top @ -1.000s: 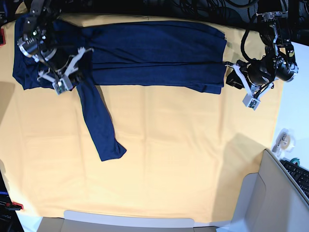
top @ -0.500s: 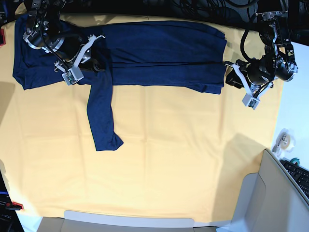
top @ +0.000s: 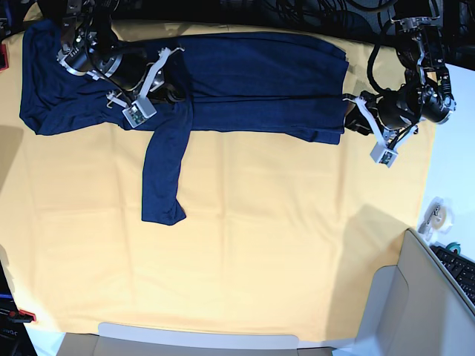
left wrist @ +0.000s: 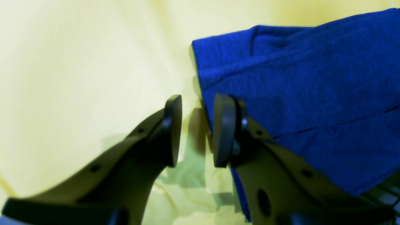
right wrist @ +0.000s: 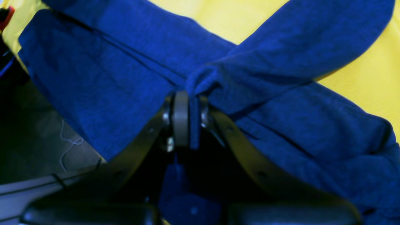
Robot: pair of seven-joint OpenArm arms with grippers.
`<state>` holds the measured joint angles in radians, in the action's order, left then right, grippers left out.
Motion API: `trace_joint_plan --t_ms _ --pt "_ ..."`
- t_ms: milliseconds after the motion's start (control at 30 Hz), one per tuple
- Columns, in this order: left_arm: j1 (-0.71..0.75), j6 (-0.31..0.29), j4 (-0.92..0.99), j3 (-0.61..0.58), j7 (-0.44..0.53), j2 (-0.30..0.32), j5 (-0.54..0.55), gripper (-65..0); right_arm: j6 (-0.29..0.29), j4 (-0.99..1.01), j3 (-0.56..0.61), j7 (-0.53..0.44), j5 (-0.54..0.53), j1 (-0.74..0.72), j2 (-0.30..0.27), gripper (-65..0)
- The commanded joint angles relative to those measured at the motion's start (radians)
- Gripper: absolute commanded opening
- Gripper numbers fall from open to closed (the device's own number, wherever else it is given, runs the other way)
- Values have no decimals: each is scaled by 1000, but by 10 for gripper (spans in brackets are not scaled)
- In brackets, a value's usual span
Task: Fold the T-shirt properly
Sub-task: 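Fold the sleeve up onto the shirt body with the right gripper, then move the right gripper along the sleeve to its cuff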
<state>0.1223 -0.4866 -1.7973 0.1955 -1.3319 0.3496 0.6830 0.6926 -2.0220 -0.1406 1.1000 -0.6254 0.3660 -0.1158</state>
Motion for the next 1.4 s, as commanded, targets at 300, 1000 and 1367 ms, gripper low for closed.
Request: trace_joint_plan --t_ms 300,1000,1367 --pt "-13 2 -14 3 4 15 7 -475 6 -10 2 -19 -17 -2 -8 -341" --pt "-6 2 -14 2 7 15 7 -475 -247 226 -383 -27 -46 -396 236 -176" --pt "-6 2 -14 2 5 15 7 -475 -429 513 -420 -179 -46 -525 229 -176"
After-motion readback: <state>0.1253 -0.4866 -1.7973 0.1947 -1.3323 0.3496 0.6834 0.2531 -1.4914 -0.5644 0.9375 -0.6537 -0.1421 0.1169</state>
